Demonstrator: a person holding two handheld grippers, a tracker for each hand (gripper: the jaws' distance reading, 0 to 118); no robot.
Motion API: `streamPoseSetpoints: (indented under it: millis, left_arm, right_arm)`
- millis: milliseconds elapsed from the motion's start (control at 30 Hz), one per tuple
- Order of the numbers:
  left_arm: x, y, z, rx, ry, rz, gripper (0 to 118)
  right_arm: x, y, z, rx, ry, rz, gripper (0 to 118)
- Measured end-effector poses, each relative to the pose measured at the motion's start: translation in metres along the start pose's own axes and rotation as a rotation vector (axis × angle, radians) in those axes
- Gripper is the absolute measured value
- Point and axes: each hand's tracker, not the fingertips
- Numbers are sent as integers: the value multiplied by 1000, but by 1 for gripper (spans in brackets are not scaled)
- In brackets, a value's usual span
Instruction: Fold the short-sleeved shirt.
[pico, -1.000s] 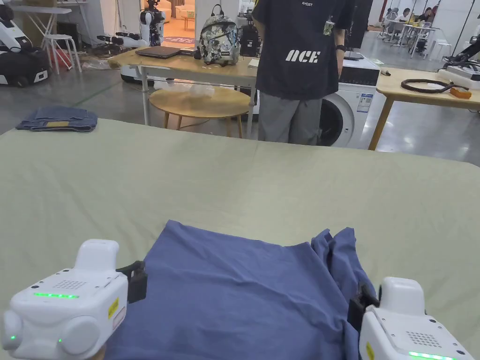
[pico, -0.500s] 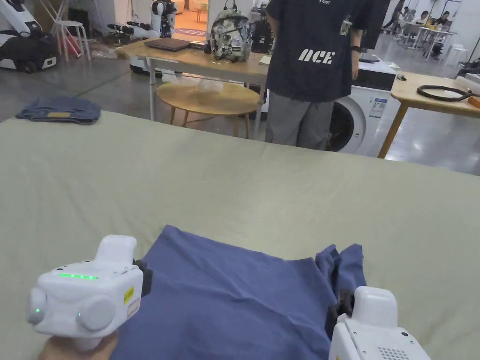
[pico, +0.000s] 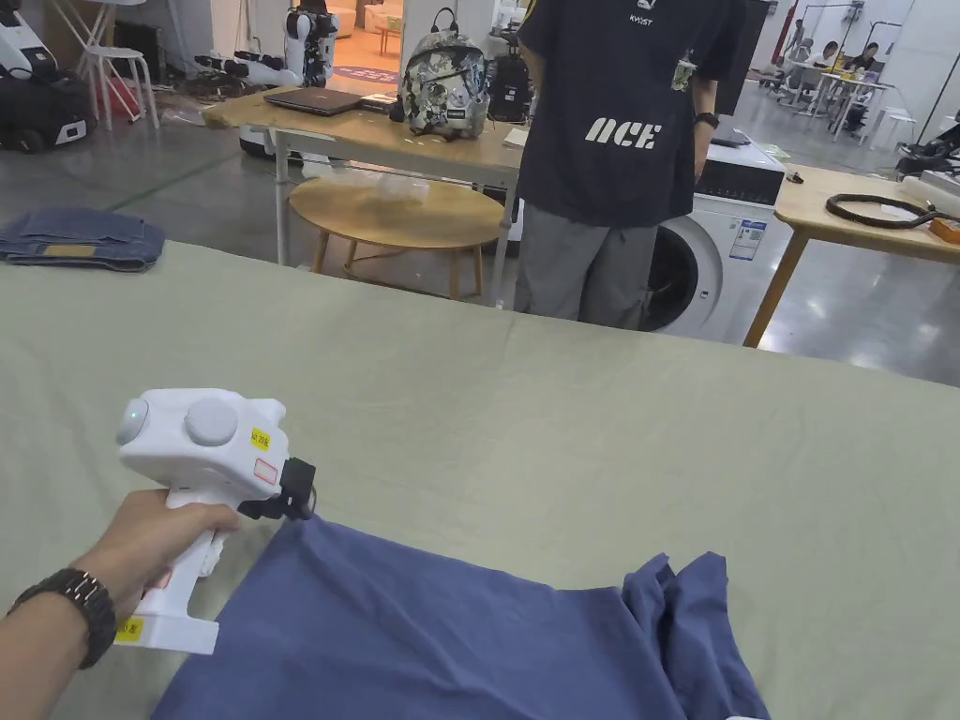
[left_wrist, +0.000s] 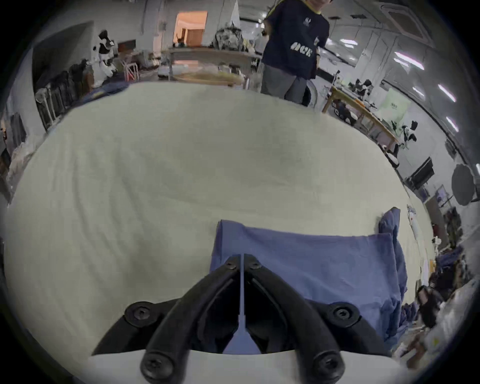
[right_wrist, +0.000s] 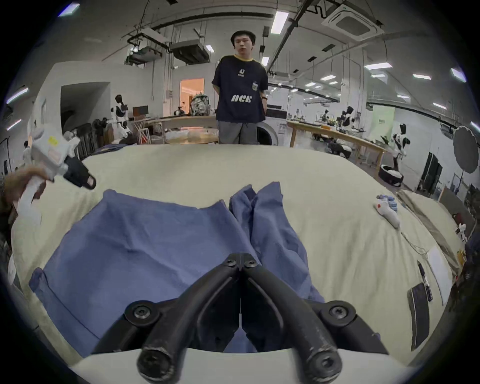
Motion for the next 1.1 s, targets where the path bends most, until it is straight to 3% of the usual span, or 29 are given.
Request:
streamPoseSetpoints:
  millis: [67,100,167,200,267,367,467,500,567,700,733,833,867,900,933,1000,1100]
  left_arm:
    - [0,-8,6,-26,0,14,42]
    - [-1,-9,5,-53,15,16,50]
    - [-3,-12,4,-104,78,-19,53]
    - [-25,18,-50,-134,97,-51,54]
    - [-26,7,-51,-192,167,-99,54]
    - [1,16,-95,-143,202,-121,54]
    - [14,3,-77,-86,234,-181,48]
    - [18,-3,-77,-84,204,-216,39]
    - [25,-15,-72,-78,231,-226,0]
    - [67,-69,1,0,205,-225,0]
    - [53,-48,0,-2,185,-213,0]
    - [56,-73,35,43,173,-190,0]
    - [40,-57,28,33,154,-168,0]
    - [38,-62,37,50,152,-148,0]
    - [38,-67,44,50,152,-147,0]
    - [31,-67,42,51,156,-146,0]
    - [31,-75,51,51,172,-171,0]
  right_arm:
    - [2,-2,-2,-9,-8,16,0]
    - [3,-2,-2,-14,-10,19,0]
    - [7,-3,-2,-20,-17,18,0]
    - [9,-3,-2,-25,-24,17,0]
    - [14,-3,-2,-30,-33,10,0]
    - [21,-4,-4,-43,-43,1,0]
    - [29,-3,-6,-55,-52,-32,0]
    - [32,-2,-7,-66,-52,-51,0]
    - [38,2,-10,-77,-54,-65,0]
    - [57,28,-21,-89,-60,-59,0]
    - [63,37,-26,-94,-64,-58,0]
    - [89,69,-54,-132,-52,-84,1]
    - [96,79,-66,-183,-31,-78,8]
    - [104,88,-80,-219,-25,-75,21]
    - [108,94,-93,-220,-18,-82,43]
    - [111,105,-119,-292,3,-31,63]
    - [115,109,-158,-381,36,-13,66]
